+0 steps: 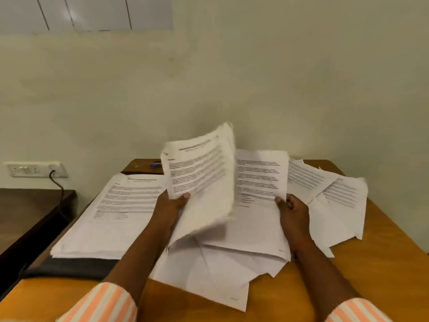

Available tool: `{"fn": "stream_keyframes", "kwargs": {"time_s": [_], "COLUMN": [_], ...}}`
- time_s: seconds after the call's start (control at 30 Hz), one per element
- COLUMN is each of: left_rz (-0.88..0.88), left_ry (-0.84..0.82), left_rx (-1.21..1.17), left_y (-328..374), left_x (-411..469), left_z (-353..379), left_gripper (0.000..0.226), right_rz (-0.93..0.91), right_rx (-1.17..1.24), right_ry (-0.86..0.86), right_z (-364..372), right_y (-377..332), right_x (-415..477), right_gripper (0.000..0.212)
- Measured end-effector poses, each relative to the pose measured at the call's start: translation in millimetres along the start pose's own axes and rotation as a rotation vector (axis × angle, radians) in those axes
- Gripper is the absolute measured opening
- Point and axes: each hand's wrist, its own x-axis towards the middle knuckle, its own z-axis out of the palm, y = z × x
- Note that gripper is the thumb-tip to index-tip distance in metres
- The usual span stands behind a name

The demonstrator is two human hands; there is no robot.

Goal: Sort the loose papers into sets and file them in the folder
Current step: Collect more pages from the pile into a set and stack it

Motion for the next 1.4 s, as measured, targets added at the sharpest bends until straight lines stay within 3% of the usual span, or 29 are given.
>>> {"fn": "stream_keyframes", "kwargs": {"time_s": [0.1, 0.27, 0.43, 0.57, 0.77, 0.93, 1.23, 1.3, 1.4], "left_rz": [0.083, 0.129, 0.104, 0.095, 0.096, 0.125, 0.154, 0.139, 0.165], "left_ry": [-0.132, -0.162, -0.199, -0.205, -0.193, -0.154, -0.123, -0.094, -0.051], "left_rx": [0.091, 0.118, 0.255, 0.223, 0.171, 0.167, 0.102, 0.054, 0.010], "left_y": [-16, -46, -53, -49, -43, -41, -32, -32, -25], "left_x": [6, 12, 10, 7, 4, 3, -7, -9, -14], "left_z": [13, 18, 21, 24, 25, 24, 28, 29, 31], "left_gripper": [0.038, 0.065, 0.035, 0.026, 0.029, 0.037, 0.037, 0.033, 0.047], "right_rz": [-0.034, -0.055, -0.065, -0.067, -0.056, -0.052, 0.011, 0.037, 0.027], "right_rx": [0.022, 0.042, 0.039, 0.046, 0.034, -0.011, 0.113, 0.158, 0.230], "right_ry": [0.040, 0.074, 0.087, 0.086, 0.056, -0.059, -0.175, -0.167, -0.193], "right_z": [-5, -9, -7, -5, -2, 9, 21, 21, 19], "right_y": [-4, -6, -5, -5, -3, -5, -15, -20, -30], "right_x": [6, 11, 14, 16, 12, 4, -16, -20, -25], "right_gripper": [0.011, 0.010, 0.009, 0.010, 0.010, 0.024, 0.015, 0.025, 0.045]}}
